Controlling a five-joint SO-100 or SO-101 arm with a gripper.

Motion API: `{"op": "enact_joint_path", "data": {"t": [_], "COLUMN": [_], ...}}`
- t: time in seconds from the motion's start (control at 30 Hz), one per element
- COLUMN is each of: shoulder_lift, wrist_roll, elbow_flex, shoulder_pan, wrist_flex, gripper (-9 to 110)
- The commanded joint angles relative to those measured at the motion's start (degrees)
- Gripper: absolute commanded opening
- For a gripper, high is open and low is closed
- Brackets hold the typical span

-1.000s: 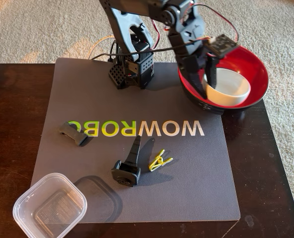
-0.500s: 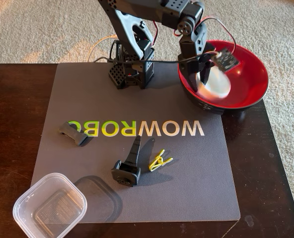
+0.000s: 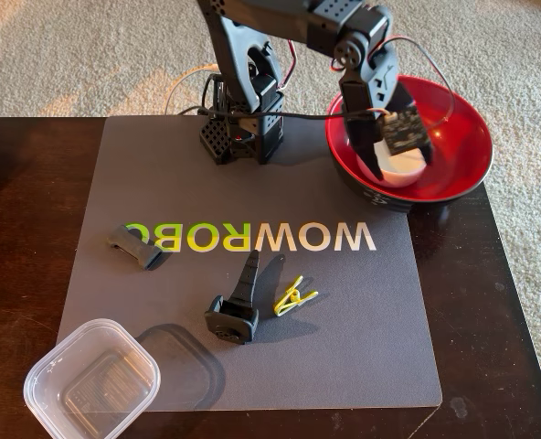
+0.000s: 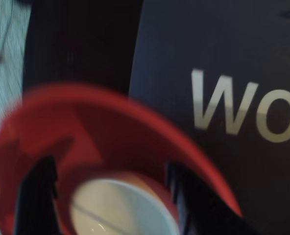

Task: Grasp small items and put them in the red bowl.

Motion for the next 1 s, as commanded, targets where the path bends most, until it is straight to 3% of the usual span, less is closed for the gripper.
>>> {"op": "enact_joint_path", "data": {"t": [0.0,0.13,0.27,0.5,0.97], "shoulder_lift": [-5.01,-13.54,-18.81,-17.75,-27.69], "wrist_roll": [-5.71,-8.79,-5.19,0.18,-0.18], "elbow_flex": [-20.74,-24.26,-13.36,8.26,2.81], "shoulder_pan": [13.54,29.88,37.53,35.51,35.24], "wrist_flex": [5.62,8.35,4.57,-9.58,-16.79], "gripper": [30,30,28,26,22]}}
